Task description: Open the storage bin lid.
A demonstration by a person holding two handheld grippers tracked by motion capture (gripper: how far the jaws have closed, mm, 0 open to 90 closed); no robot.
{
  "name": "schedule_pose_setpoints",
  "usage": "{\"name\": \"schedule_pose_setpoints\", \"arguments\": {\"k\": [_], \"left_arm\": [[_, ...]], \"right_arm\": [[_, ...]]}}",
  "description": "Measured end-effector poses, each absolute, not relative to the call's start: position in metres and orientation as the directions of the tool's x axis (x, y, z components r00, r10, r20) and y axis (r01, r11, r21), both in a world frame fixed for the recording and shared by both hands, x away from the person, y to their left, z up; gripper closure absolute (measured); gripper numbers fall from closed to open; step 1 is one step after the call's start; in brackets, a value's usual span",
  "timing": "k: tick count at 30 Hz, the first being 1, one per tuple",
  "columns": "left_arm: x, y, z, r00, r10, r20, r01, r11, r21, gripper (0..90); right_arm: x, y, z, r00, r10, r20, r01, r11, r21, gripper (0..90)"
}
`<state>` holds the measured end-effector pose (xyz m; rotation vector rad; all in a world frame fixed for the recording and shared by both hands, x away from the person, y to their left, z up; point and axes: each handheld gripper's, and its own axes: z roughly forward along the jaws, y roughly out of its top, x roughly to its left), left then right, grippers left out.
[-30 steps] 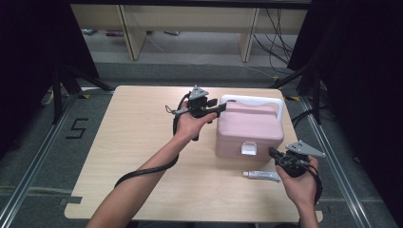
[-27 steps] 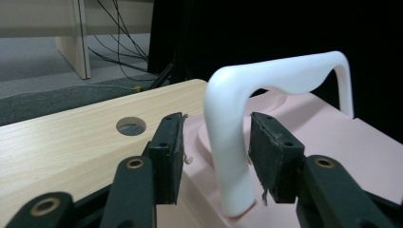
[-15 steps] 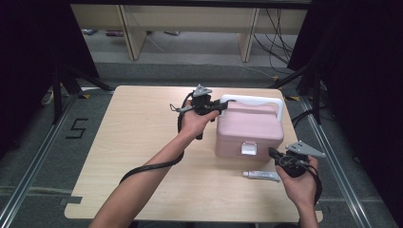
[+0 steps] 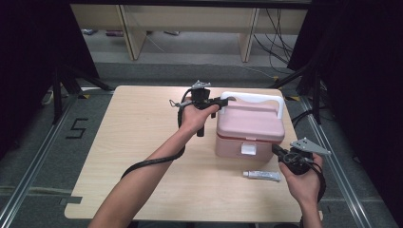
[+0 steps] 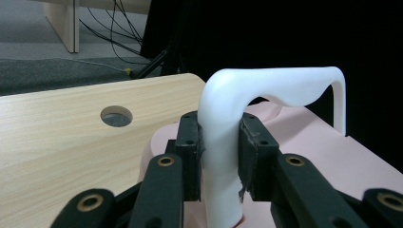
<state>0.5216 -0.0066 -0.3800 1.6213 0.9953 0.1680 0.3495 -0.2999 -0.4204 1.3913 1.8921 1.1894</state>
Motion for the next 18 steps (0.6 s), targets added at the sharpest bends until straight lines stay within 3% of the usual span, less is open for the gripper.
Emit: {"name": "schedule_pose_setpoints", "arguments": {"k": [4, 9, 14, 18], "left_arm": [[0.524, -0.007, -0.377, 0.623, 0.676, -0.395, 0.512, 0.03, 0.858, 71.7], [0.525, -0.007, -0.376, 0.622, 0.672, -0.402, 0.519, 0.031, 0.854, 71.6], [0.525, -0.005, -0.373, 0.627, 0.67, -0.398, 0.513, 0.03, 0.858, 70.8], [0.521, 0.002, -0.366, 0.642, 0.687, -0.342, 0.446, 0.029, 0.895, 56.5]], "right_arm": [[0.353, -0.303, -0.417, -0.36, 0.932, 0.053, 0.462, 0.129, 0.878, 90.0], [0.357, -0.302, -0.411, -0.339, 0.935, 0.1, 0.47, 0.076, 0.879, 90.0], [0.362, -0.302, -0.406, -0.344, 0.937, 0.058, 0.439, 0.105, 0.892, 90.0], [0.363, -0.303, -0.403, -0.341, 0.939, 0.054, 0.425, 0.103, 0.899, 90.0]]}}
